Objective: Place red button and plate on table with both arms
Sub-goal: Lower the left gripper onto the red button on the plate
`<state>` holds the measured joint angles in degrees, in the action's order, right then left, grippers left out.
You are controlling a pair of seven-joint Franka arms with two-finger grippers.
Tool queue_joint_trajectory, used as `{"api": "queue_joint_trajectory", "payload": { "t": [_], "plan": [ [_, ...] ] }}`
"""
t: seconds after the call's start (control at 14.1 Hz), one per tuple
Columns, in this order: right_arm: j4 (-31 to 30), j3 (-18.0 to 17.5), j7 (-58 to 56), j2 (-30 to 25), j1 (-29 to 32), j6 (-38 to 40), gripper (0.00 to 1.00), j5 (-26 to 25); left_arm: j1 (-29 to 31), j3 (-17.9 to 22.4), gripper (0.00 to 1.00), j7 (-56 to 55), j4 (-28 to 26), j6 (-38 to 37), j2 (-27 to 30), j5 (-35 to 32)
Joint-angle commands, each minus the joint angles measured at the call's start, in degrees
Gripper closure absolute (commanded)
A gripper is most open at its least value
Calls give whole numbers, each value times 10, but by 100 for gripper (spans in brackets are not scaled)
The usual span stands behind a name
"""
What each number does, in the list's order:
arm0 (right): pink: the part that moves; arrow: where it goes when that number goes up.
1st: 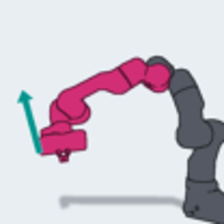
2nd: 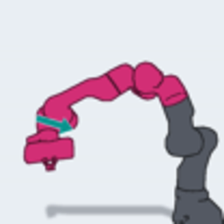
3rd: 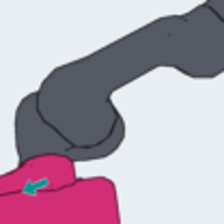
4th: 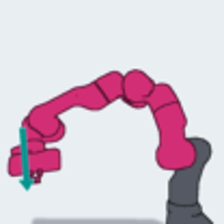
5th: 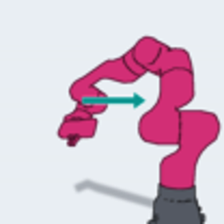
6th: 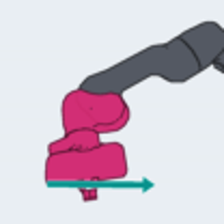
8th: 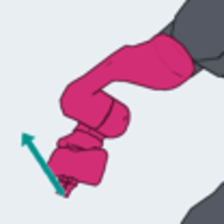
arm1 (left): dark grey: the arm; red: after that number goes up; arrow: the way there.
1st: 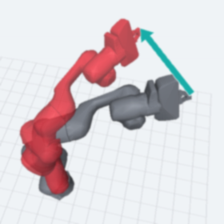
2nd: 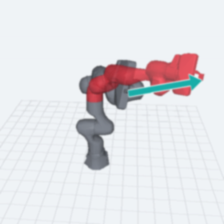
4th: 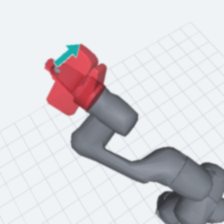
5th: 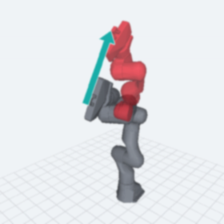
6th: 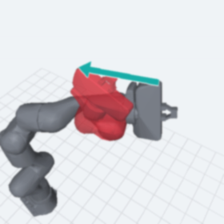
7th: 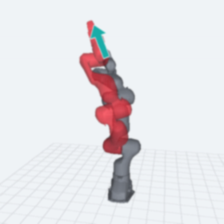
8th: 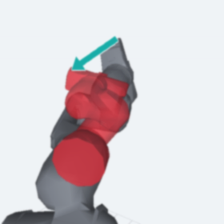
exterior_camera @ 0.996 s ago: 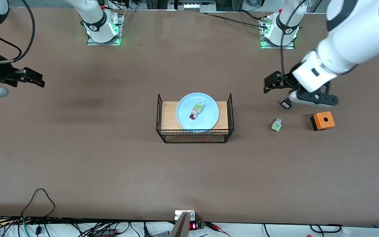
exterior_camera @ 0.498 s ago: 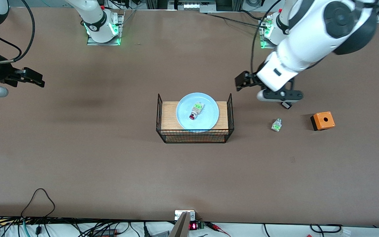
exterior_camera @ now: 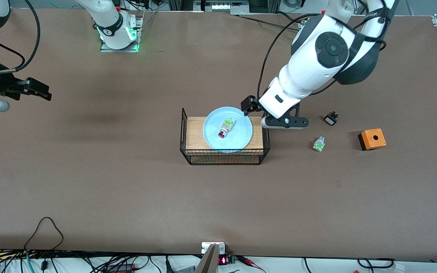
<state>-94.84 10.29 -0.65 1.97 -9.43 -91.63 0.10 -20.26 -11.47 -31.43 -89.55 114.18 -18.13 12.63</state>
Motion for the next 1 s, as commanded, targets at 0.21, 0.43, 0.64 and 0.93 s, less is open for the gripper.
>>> {"api": "queue_joint_trajectory", "payload": {
  "t": [0.21, 0.43, 0.64, 0.93],
  "plan": [
    [2, 3, -1, -1, 1, 2, 0, -6, -57, 9, 0, -44, 38, 18, -42, -26],
    [2, 3, 0, -1, 2, 2, 0, -6, -58, 13, 0, -39, 46, 17, -44, -51],
    [2, 3, 0, -1, 3, 2, 0, -6, -68, 12, 0, -19, 46, 13, -44, -145],
    [2, 3, -1, -1, 3, 3, 0, -6, -94, 11, 0, -17, 48, 18, -92, -147]
  ]
}}
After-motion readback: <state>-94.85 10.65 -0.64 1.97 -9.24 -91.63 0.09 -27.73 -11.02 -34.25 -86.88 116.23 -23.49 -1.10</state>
